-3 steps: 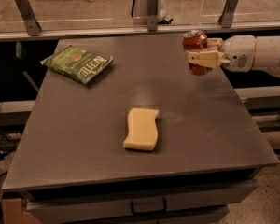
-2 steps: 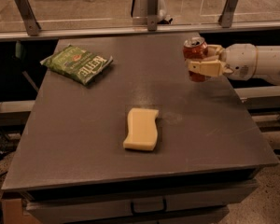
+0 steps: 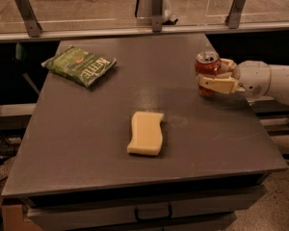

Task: Place coke can upright

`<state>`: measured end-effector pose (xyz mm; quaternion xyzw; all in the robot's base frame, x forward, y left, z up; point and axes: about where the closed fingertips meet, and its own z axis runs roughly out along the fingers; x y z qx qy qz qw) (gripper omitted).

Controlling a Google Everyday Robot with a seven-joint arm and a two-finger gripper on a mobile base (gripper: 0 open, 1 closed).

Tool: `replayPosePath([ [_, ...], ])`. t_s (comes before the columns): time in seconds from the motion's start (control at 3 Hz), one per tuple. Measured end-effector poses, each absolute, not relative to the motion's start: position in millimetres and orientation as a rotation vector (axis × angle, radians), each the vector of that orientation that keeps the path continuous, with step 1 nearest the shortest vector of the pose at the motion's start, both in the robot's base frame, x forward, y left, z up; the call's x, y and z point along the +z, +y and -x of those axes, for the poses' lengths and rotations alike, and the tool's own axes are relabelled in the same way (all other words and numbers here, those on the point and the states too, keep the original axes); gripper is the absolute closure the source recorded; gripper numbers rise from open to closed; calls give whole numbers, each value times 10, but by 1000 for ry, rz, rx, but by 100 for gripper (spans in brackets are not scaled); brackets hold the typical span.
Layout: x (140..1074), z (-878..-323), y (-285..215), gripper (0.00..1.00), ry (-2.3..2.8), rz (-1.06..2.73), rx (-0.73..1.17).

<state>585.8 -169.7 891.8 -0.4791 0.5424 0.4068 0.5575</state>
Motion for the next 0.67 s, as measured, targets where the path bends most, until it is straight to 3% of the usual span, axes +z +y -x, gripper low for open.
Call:
replayPosePath([
  [0.67,8788,-5780,-1799,36,1250,1108,977],
])
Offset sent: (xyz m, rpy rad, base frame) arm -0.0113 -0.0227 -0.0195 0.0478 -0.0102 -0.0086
